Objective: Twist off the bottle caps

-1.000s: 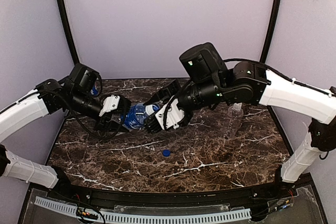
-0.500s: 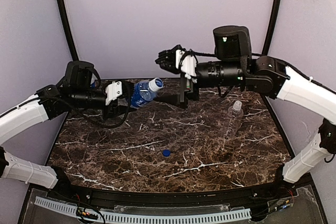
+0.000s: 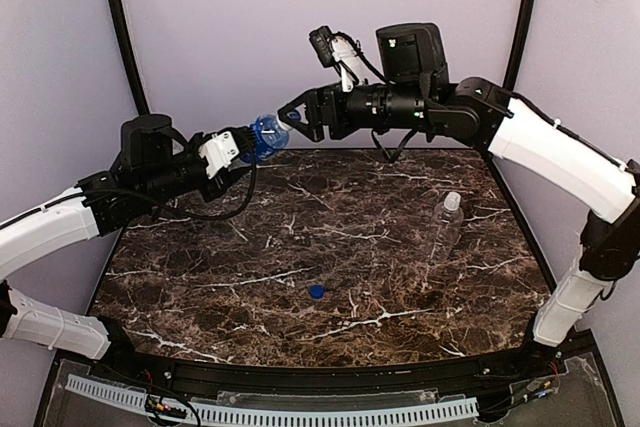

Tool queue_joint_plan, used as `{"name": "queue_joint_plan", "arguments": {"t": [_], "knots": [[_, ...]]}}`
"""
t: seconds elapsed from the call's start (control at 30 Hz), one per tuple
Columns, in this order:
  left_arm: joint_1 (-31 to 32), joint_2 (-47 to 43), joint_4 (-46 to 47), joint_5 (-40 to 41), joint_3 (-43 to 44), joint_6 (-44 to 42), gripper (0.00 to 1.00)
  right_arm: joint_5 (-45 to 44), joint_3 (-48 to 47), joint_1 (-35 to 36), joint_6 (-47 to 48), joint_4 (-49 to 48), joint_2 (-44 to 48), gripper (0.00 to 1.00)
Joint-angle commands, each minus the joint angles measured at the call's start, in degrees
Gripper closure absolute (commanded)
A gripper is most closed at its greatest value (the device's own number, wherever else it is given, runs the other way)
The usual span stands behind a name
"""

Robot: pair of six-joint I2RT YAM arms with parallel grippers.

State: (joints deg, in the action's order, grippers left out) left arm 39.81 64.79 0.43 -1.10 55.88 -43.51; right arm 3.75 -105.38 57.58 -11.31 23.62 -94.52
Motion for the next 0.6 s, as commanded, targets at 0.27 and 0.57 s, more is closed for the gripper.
{"name": "queue_joint_plan", "arguments": {"t": [0.27, 0.57], "knots": [[0.5, 0.0, 4.1, 2.2, -0.8, -2.3, 0.59, 1.8, -6.1, -0.5, -8.9, 4.1, -3.6, 0.39], [0.5, -0.2, 3.9, 2.1, -0.8, -2.5, 0.59, 3.2, -7.3, -0.8, -7.8, 5.4, -4.7, 0.80]]}}
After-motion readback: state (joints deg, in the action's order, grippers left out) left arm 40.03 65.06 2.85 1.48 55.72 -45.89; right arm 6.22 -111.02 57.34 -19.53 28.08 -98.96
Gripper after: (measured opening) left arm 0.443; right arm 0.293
